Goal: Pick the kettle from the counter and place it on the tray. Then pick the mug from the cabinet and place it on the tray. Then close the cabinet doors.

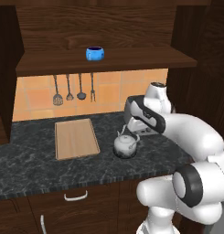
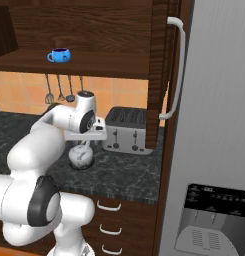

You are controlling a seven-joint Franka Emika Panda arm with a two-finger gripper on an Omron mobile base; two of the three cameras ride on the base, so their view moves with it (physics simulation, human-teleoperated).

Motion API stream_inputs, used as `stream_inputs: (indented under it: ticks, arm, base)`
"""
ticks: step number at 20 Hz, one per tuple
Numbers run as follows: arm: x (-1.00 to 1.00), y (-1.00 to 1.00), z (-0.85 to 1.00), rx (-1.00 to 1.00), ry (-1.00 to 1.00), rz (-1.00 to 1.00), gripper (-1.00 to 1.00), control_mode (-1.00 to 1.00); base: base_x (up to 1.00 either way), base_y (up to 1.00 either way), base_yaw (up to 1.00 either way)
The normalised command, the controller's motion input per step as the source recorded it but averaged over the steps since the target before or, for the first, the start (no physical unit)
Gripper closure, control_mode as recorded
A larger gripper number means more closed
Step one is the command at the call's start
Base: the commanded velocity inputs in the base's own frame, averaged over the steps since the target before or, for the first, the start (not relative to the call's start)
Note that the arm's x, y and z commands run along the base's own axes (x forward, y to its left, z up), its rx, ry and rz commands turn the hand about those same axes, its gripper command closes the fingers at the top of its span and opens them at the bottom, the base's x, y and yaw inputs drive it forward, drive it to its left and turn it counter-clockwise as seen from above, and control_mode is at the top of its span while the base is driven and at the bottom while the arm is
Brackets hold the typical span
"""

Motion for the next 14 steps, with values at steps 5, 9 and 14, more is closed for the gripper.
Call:
stream_inputs:
  ticks: [5,9,14]
  arm:
    - [0.26,0.02,-0.35,0.03,0.0,0.0,-1.0,-1.0]
    - [0.34,0.02,-0.2,0.05,0.0,0.0,-1.0,-1.0]
    - [0.2,0.04,-0.3,0.0,0.0,0.0,-1.0,-1.0]
  base:
    - [0.0,0.0,0.0]
    - [0.0,0.0,0.0]
    - [0.0,0.0,0.0]
